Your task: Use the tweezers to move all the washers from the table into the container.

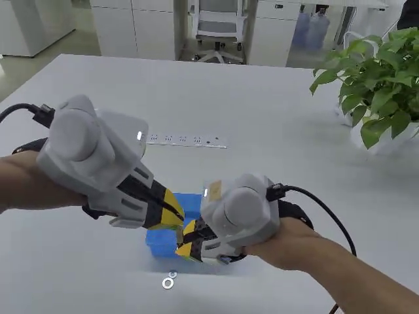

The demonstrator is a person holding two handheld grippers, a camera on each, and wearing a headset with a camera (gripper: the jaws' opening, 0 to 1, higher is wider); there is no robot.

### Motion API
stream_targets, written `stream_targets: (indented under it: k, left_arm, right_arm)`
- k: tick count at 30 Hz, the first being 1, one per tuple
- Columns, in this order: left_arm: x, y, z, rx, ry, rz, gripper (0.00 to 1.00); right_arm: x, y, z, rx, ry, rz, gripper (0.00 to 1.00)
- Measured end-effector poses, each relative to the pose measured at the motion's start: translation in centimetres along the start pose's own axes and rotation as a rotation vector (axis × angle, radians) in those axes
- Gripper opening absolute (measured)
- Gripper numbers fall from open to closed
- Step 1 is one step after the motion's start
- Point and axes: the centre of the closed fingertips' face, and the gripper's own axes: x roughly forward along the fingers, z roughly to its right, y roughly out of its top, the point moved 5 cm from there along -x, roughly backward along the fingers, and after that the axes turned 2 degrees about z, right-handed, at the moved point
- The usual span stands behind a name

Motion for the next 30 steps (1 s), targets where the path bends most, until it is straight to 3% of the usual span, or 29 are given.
stream_targets:
  k: [12,30]
  left_arm:
    - [1.3,0.6,-2.5,0.028,-0.008,-0.002,0.05]
    - [4.1,-1.0,-5.1,0.006,-0.035,0.010,0.05]
  right_arm:
    - [-0.7,-1.1,2.7,0.005,-0.027,-0.007,0.10]
    - [0.5,-3.9,5.1,0.030,-0.022,-0.029,0.10]
